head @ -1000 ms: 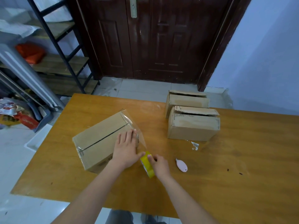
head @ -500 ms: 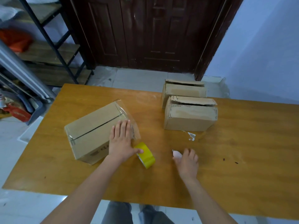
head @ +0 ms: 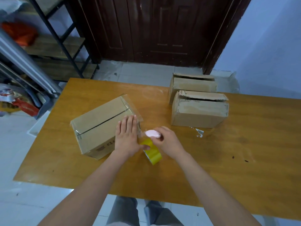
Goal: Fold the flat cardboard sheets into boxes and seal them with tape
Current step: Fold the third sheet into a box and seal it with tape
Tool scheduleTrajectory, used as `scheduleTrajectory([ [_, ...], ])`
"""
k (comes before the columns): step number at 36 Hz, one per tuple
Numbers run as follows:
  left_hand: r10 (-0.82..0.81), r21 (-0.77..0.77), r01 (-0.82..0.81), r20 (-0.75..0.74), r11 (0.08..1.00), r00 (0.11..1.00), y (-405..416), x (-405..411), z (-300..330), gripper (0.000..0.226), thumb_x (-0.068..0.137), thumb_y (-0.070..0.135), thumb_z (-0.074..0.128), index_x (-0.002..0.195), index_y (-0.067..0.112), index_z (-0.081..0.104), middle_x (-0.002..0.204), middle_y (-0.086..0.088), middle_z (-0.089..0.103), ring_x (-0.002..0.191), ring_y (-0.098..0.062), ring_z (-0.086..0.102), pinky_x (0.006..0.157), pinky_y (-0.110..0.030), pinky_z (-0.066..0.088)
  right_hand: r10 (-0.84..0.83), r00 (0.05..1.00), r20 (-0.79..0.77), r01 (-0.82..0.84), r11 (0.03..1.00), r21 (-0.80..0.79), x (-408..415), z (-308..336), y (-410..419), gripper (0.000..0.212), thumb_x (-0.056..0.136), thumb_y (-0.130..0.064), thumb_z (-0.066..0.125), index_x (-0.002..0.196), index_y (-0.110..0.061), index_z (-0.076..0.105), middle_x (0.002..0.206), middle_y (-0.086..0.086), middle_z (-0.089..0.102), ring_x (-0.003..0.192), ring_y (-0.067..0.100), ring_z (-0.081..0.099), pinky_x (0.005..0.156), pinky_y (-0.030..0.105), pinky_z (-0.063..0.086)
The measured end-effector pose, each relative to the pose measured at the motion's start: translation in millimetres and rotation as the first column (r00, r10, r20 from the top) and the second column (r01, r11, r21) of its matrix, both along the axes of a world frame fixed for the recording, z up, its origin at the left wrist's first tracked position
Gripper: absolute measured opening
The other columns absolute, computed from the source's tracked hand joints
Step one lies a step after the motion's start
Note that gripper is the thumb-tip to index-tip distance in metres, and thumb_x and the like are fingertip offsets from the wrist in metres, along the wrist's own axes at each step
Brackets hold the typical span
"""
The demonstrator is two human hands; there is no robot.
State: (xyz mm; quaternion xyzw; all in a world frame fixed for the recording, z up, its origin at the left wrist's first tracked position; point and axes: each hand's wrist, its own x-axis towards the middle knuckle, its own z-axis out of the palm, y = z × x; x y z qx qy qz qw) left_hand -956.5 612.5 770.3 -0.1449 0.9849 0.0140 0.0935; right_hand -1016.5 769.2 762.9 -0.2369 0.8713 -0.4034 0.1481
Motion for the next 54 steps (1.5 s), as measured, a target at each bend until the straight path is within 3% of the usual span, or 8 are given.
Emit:
scheduleTrajectory([
  [12, -0.006, -0.010, 0.007, 0.031, 1.000, 0.999, 1, 1, 2, 0.131, 0.064, 0.085, 0.048, 0.146, 0.009, -0.020, 0.157, -0.005, -0.011, 0.144, -0.026, -0.017, 0.117, -0.044, -0.010, -0.009, 1.000, 0.005, 0.008, 0.995, 0.096, -6, -11, -21, 0.035, 0.082, -0.029, 0.064, 0.114, -0.014, 0.063, 0.092, -0.003, 0.049, 0.089, 0.020, 0.054, 0.077, 0.038, 0.047],
  [17, -0.008, -0.018, 0.008, 0.029, 1.000, 1.000, 0, 1, 2, 0.133, 0.062, 0.087, 0.047, 0.146, 0.008, -0.021, 0.157, -0.005, -0.013, 0.144, -0.026, -0.017, 0.117, -0.043, -0.010, -0.243, 0.970, -0.023, 0.244, 0.963, 0.110, -14, -19, -9, 0.028, 0.087, -0.028, 0.061, 0.108, -0.010, 0.064, 0.102, 0.008, 0.058, 0.092, 0.025, 0.056, 0.070, 0.031, 0.040],
  [28, -0.002, -0.005, 0.003, 0.030, 1.000, 1.000, 1, 1, 1, 0.136, 0.060, 0.088, 0.047, 0.145, 0.008, -0.023, 0.157, -0.005, -0.014, 0.143, -0.027, -0.019, 0.117, -0.044, -0.010, -0.287, 0.956, 0.060, 0.177, 0.729, 0.662, -4, -59, 36, 0.047, 0.093, -0.034, 0.049, 0.135, -0.014, 0.041, 0.144, 0.008, 0.028, 0.130, 0.033, 0.026, 0.099, 0.045, 0.034],
  [35, -0.010, -0.018, 0.011, 0.011, 1.000, 1.000, 0, 1, -1, 0.135, 0.061, 0.087, 0.047, 0.146, 0.007, -0.020, 0.157, -0.006, -0.011, 0.144, -0.027, -0.016, 0.116, -0.044, -0.011, -0.212, 0.920, 0.329, 0.209, 0.977, 0.046, 5, -30, -31, 0.050, 0.090, -0.030, 0.059, 0.134, -0.011, 0.048, 0.137, 0.006, 0.045, 0.131, 0.022, 0.034, 0.108, 0.035, 0.030],
  [39, -0.018, 0.002, 0.018, 0.017, 1.000, 1.000, 0, 0, -1, 0.127, 0.068, 0.080, 0.050, 0.147, 0.008, -0.019, 0.157, -0.006, -0.011, 0.144, -0.027, -0.017, 0.115, -0.044, -0.013, -0.152, 0.759, 0.633, 0.282, 0.953, -0.110, 11, -28, -51, 0.004, 0.089, -0.014, 0.062, 0.092, -0.012, 0.062, 0.089, -0.001, 0.060, 0.080, 0.013, 0.056, 0.059, 0.030, 0.054],
  [42, -0.038, 0.024, 0.038, -0.018, 0.999, 0.999, -6, 1, -1, 0.113, 0.075, 0.075, 0.046, 0.150, 0.012, -0.009, 0.157, -0.004, -0.002, 0.145, -0.026, -0.007, 0.116, -0.042, -0.005, -0.155, 0.810, 0.565, 0.275, 0.952, -0.133, 8, -32, -51, 0.026, 0.088, -0.006, 0.061, 0.066, -0.021, 0.058, 0.066, -0.007, 0.055, 0.061, 0.006, 0.050, 0.048, 0.015, 0.041],
  [47, -0.006, 0.080, 0.034, -0.325, 0.996, 0.946, -20, -6, -5, 0.061, 0.088, 0.060, 0.039, 0.131, 0.018, 0.047, 0.133, -0.001, 0.043, 0.118, -0.026, 0.045, 0.097, -0.039, 0.034, -0.145, 0.836, 0.530, 0.257, 0.956, -0.143, 11, -32, -46, 0.024, 0.087, -0.013, 0.065, 0.068, -0.026, 0.057, 0.067, -0.011, 0.056, 0.062, 0.001, 0.048, 0.057, 0.016, 0.036],
  [54, 0.049, 0.033, -0.039, -0.373, 0.999, 0.927, -17, -18, -16, 0.040, 0.081, 0.044, 0.066, 0.110, 0.017, 0.058, 0.118, -0.004, 0.055, 0.098, -0.030, 0.052, 0.084, -0.041, 0.039, -0.181, 0.876, 0.446, 0.304, 0.927, -0.221, 28, -36, -42, 0.008, 0.087, -0.012, 0.063, 0.082, -0.018, 0.064, 0.075, -0.011, 0.061, 0.068, -0.006, 0.053, 0.063, 0.008, 0.037],
])
